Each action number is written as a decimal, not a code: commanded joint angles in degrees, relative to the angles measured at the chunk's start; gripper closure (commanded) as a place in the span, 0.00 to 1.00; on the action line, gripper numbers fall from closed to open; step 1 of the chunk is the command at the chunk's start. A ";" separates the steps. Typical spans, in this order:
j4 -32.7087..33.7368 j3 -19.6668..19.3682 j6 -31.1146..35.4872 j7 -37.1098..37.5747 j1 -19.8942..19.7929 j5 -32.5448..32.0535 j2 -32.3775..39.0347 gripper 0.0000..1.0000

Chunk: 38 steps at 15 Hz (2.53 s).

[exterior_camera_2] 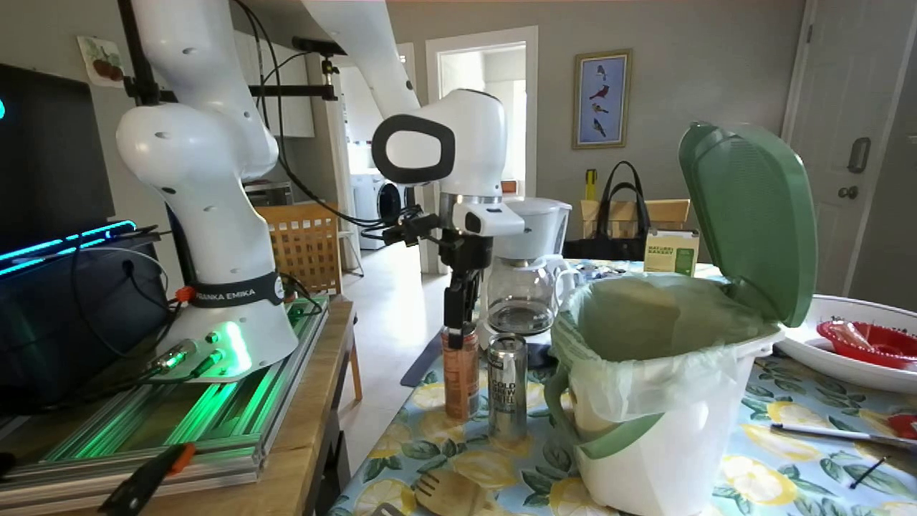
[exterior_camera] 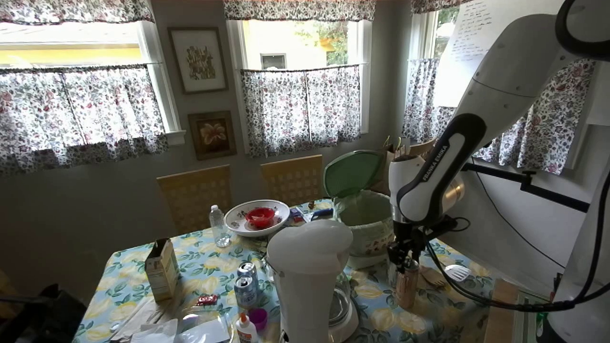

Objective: Pick up the two cans from the table and put them in the bin

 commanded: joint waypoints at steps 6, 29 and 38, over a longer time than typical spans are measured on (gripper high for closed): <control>1.36 1.13 -7.11 6.15 2.65 -1.95 -9.84 0.63; 12.87 4.14 -9.84 7.13 -7.40 -5.97 -25.76 0.63; 13.90 2.79 -0.21 5.67 -5.97 -4.40 -15.46 0.63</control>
